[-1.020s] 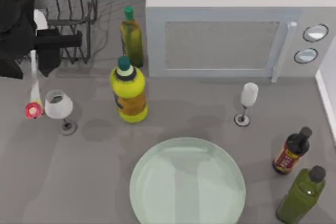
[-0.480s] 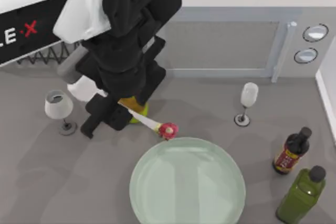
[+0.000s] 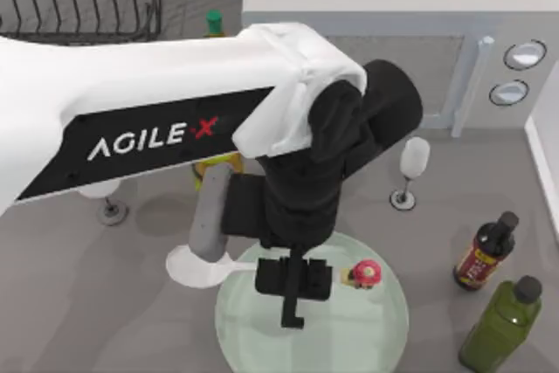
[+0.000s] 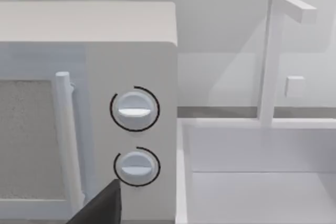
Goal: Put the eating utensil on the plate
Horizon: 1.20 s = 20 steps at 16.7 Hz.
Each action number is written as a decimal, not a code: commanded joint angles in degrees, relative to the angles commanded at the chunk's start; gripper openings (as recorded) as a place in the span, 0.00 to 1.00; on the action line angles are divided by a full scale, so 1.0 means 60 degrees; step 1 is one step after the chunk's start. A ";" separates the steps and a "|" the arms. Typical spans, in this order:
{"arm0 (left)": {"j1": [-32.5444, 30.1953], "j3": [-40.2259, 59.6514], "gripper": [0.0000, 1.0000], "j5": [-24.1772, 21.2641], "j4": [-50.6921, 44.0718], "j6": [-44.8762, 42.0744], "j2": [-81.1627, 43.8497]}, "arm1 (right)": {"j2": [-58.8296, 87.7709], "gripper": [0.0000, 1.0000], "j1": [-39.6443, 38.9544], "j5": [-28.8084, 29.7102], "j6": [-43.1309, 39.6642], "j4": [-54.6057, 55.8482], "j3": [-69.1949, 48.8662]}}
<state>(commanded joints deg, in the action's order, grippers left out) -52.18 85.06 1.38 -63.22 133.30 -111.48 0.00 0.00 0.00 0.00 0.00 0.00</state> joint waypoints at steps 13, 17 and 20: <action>-0.0489 -0.0065 0.00 -0.0119 -0.0012 0.1092 -0.0181 | 0.0000 1.00 0.0000 0.0000 0.0000 0.0000 0.0000; -0.0801 -0.0231 0.00 -0.0298 -0.0285 0.0887 0.0147 | 0.0000 1.00 0.0000 0.0000 0.0000 0.0000 0.0000; -0.1064 -0.0370 0.00 -0.0446 -0.0454 0.0702 0.0435 | 0.0000 1.00 0.0000 0.0000 0.0000 0.0000 0.0000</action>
<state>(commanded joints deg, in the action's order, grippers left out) -58.57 82.83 -1.30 -65.95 137.51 -108.87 0.00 0.00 0.00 0.00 0.00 0.00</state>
